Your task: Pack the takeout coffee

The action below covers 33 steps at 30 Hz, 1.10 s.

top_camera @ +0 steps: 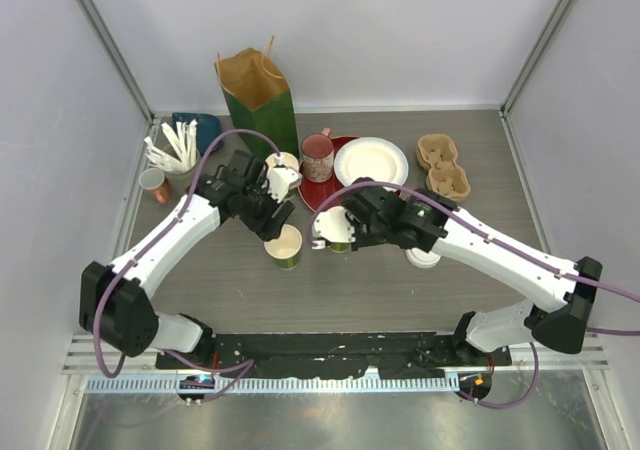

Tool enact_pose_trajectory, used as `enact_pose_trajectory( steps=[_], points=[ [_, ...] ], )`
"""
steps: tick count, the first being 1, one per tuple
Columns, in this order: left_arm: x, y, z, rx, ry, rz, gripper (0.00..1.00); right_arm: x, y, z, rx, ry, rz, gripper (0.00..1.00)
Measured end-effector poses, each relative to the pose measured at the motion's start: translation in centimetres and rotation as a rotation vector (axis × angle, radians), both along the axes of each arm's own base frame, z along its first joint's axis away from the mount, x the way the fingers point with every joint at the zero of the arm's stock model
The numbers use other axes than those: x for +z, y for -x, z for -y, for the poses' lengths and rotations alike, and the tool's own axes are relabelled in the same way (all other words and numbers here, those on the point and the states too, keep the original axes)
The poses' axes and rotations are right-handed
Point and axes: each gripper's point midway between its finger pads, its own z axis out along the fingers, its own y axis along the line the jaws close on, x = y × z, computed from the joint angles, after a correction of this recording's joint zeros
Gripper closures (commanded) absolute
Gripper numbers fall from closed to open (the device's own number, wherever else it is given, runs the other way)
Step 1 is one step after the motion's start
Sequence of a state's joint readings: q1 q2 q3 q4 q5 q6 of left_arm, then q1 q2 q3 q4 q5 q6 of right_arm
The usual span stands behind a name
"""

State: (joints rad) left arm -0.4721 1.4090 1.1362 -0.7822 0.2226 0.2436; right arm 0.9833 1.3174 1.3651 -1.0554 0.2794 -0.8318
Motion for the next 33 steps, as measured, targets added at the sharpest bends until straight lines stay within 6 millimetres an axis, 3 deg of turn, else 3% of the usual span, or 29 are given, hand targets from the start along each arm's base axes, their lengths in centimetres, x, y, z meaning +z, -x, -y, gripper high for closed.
enact_pose_trajectory(
  steps=[5,9,12,14,18,22,33],
  points=[
    [4.2,0.4,-1.3,0.022,0.039,0.094,0.27,0.0,0.7,-4.2,0.117,0.019,-0.035,0.99],
    [6.5,-1.2,-5.8,0.168,0.098,0.146,0.28,-0.5,0.9,-8.8,0.236,0.030,-0.062,0.99],
    [5.7,-2.6,-9.9,0.315,0.112,0.108,0.28,-1.7,0.9,-12.1,0.319,0.060,-0.077,0.99],
    [4.6,-2.9,-11.4,0.370,0.113,0.078,0.28,-2.8,0.8,-14.2,0.367,0.101,-0.091,0.99],
    [2.7,-1.7,-11.7,0.382,0.114,0.021,0.27,-5.5,0.5,-17.6,0.433,0.177,-0.108,0.99],
    [2.2,-1.1,-11.5,0.374,0.124,0.006,0.27,-7.4,0.9,-18.8,0.476,0.231,-0.130,0.99],
    [2.3,-0.9,-10.8,0.348,0.158,0.005,0.27,-7.8,1.8,-19.1,0.527,0.288,-0.136,0.99]
  ],
)
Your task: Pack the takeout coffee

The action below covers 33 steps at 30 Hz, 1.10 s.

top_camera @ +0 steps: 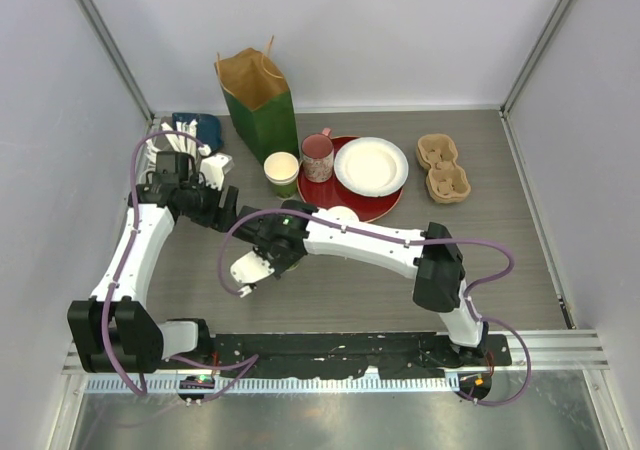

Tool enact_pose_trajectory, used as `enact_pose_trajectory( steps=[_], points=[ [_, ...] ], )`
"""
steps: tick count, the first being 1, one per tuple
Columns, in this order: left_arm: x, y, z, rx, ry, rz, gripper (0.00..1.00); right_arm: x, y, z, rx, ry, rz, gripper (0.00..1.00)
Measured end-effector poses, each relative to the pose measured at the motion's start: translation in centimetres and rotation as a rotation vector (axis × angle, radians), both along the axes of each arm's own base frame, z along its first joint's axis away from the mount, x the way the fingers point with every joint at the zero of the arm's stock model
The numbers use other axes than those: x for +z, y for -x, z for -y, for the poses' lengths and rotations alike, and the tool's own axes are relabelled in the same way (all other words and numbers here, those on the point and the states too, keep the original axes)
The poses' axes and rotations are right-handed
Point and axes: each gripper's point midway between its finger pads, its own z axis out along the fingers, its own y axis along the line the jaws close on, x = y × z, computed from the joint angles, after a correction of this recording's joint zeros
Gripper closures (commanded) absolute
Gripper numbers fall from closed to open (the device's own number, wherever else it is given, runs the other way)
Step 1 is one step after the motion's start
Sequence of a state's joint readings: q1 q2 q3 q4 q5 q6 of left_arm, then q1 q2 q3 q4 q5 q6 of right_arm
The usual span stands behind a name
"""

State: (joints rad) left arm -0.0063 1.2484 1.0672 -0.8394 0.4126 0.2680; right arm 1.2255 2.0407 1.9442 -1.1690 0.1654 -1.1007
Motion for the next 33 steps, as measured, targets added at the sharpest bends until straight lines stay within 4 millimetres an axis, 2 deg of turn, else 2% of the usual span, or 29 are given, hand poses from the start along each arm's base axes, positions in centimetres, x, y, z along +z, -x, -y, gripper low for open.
enact_pose_trajectory(
  steps=[10,33],
  points=[
    [-0.12,0.06,0.12,-0.006,0.006,-0.001,0.27,-0.63,0.22,0.12,0.014,0.053,0.037,0.99],
    [-0.07,0.08,0.29,-0.014,0.013,0.000,0.27,-0.26,0.39,-0.53,0.047,0.075,0.074,0.99]
  ],
)
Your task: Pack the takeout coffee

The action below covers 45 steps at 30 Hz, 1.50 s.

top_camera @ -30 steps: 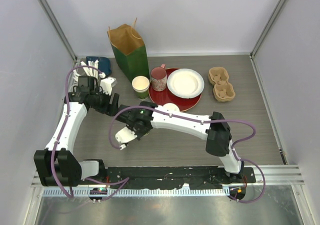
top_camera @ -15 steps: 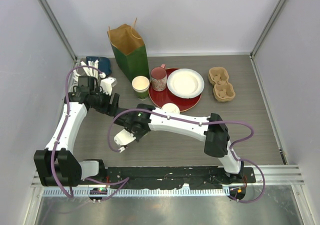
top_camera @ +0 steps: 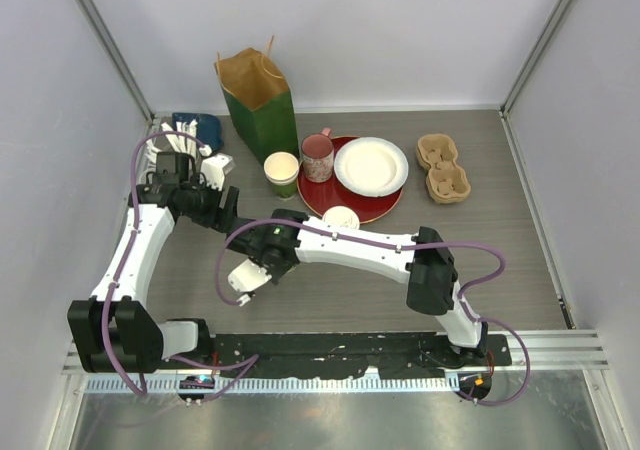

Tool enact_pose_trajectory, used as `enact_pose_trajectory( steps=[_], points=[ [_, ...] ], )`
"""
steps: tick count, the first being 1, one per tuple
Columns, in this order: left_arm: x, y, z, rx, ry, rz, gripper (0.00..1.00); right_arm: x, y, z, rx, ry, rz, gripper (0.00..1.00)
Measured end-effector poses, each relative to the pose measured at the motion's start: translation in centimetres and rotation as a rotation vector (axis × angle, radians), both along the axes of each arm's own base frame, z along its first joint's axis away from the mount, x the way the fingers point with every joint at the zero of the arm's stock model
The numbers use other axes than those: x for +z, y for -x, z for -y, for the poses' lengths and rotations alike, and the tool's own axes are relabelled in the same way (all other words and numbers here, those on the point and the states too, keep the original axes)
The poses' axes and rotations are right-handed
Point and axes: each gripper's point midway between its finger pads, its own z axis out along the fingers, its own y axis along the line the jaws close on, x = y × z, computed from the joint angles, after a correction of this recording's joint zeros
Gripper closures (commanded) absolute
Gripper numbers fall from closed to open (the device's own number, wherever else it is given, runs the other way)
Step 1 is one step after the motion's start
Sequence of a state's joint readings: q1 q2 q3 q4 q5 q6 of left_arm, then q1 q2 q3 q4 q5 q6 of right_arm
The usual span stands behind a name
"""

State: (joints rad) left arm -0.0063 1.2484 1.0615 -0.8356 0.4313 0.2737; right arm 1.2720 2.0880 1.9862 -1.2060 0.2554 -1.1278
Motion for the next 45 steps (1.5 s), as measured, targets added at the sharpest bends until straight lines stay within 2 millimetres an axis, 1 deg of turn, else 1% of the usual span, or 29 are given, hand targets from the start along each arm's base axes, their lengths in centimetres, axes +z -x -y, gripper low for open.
enact_pose_trajectory(
  steps=[13,22,34,45],
  points=[
    [-0.01,0.00,-0.02,-0.004,-0.002,0.002,0.27,-0.35,-0.01,0.24,-0.001,0.015,0.008,0.99],
    [-0.16,-0.04,-0.05,-0.012,-0.007,0.000,0.27,-0.19,-0.05,0.24,0.003,0.021,0.026,0.99],
    [-0.17,-0.15,0.00,-0.017,-0.005,-0.004,0.27,-0.08,0.66,-0.08,0.022,0.026,0.036,0.99],
    [0.00,-0.18,0.05,-0.020,-0.003,-0.002,0.27,0.44,0.16,-0.13,0.014,0.022,0.068,0.99]
  ],
)
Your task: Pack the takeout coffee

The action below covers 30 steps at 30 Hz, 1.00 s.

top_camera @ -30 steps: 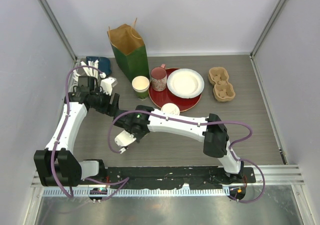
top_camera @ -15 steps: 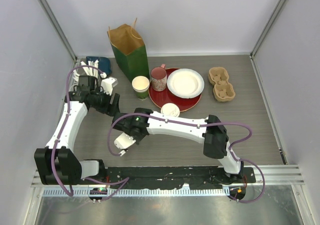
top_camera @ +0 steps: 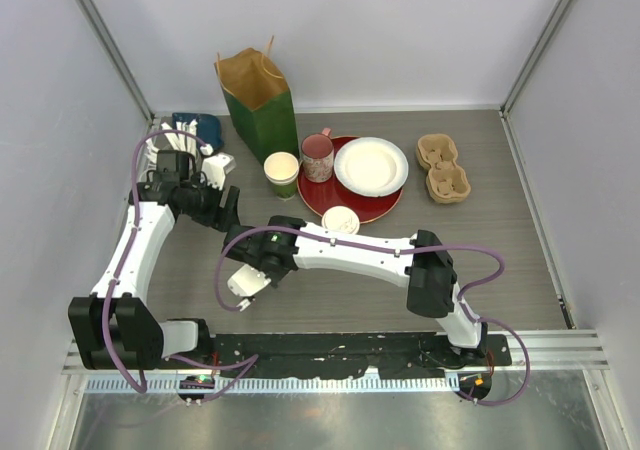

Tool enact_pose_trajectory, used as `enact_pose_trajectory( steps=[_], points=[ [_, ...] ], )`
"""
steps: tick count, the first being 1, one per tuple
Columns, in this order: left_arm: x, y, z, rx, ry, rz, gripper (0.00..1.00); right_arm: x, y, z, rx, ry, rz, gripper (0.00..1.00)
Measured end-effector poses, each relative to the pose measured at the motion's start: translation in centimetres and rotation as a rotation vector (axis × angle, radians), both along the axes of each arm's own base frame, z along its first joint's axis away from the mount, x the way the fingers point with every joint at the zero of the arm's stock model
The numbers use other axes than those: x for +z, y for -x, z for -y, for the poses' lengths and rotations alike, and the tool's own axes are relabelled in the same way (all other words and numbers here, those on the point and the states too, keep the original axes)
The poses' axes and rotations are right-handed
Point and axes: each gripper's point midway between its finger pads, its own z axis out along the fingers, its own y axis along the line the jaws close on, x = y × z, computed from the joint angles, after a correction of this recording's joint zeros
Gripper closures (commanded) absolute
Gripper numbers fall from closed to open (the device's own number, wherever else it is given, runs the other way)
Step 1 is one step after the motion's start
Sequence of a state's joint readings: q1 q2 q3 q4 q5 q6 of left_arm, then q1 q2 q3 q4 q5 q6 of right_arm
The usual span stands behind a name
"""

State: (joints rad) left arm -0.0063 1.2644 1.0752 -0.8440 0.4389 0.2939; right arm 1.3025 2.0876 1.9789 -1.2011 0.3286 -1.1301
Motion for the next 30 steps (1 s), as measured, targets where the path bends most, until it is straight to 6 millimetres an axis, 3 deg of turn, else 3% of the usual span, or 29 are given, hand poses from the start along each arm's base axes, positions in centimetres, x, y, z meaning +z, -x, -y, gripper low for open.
enact_pose_trajectory(
  steps=[30],
  points=[
    [-0.01,0.06,0.03,-0.003,0.001,-0.002,0.27,-0.94,0.42,0.19,-0.005,-0.005,-0.063,0.98]
  ],
)
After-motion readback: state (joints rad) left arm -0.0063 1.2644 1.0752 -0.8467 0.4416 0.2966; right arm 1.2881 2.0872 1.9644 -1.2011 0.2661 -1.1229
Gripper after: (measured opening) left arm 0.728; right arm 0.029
